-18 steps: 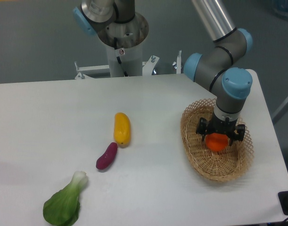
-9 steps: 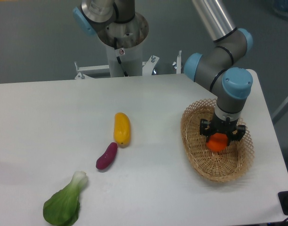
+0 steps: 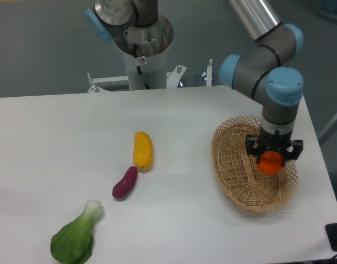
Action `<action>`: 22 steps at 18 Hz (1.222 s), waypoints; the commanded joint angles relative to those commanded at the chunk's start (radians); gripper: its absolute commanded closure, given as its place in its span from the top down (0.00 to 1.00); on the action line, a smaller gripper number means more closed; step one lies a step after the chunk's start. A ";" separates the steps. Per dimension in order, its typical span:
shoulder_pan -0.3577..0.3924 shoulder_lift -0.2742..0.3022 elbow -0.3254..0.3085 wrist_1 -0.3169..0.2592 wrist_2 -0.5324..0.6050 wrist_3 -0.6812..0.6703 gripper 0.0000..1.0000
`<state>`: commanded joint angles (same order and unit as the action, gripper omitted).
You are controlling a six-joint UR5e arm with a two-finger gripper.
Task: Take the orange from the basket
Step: 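Lift the grasped orange up out of the basket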
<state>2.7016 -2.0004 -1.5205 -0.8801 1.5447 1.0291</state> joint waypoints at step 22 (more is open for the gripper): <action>-0.077 0.111 0.102 -0.269 -0.041 0.006 0.66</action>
<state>2.6246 -1.8899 -1.4189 -1.1490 1.5033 1.0354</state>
